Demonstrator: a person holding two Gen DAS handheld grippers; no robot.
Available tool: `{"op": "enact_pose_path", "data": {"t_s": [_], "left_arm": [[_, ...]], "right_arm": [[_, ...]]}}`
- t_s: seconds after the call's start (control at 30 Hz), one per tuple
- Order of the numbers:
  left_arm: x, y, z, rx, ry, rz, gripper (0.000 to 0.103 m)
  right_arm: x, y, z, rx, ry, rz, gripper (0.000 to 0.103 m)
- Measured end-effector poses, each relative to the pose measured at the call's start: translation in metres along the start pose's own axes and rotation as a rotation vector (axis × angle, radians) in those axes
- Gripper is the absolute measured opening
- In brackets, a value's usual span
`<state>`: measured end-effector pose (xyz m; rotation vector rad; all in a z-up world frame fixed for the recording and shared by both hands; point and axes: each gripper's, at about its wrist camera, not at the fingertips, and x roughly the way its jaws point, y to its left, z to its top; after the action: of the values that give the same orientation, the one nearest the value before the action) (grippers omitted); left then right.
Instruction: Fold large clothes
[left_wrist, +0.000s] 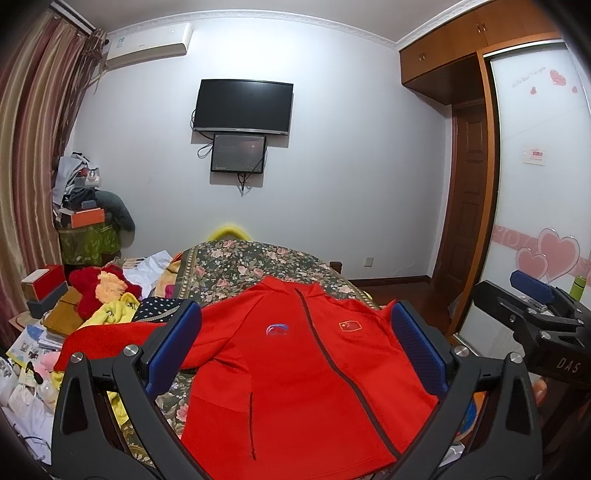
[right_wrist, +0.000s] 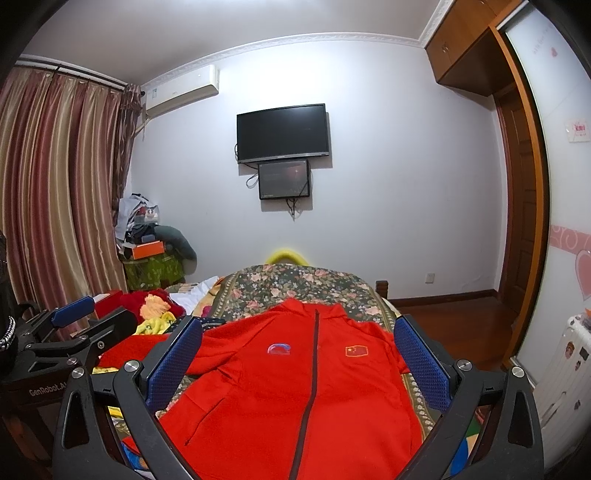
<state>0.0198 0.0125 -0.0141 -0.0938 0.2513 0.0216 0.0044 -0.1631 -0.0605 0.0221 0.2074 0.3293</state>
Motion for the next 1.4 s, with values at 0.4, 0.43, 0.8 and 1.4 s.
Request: {"op": "enact_pose_path", "data": {"t_s": [0.4, 0.43, 0.8, 1.4], "left_arm": [[0.047, 0.047, -0.008, -0.020, 0.062, 0.054, 0.103], [0.052, 0.054, -0.010, -0.026, 0.069, 0.062, 0.103], [0.152, 0.194, -0.060, -0.192, 0.261, 0.177, 0.103], [0.210, 0.454, -0.213, -0.789, 0.495, 0.270, 0.098]], "right_arm": [[0.068, 0.010, 0.000, -0.041, 0.077, -0.016, 0.103], [0.080, 0.010, 0.000, -0.042, 0.092, -0.016, 0.103], [0.221, 0.018, -0.030, -0.061, 0.299, -0.023, 0.103], [0.333, -0.017, -0.107, -0.012, 0.535, -0.155, 0.103]]}}
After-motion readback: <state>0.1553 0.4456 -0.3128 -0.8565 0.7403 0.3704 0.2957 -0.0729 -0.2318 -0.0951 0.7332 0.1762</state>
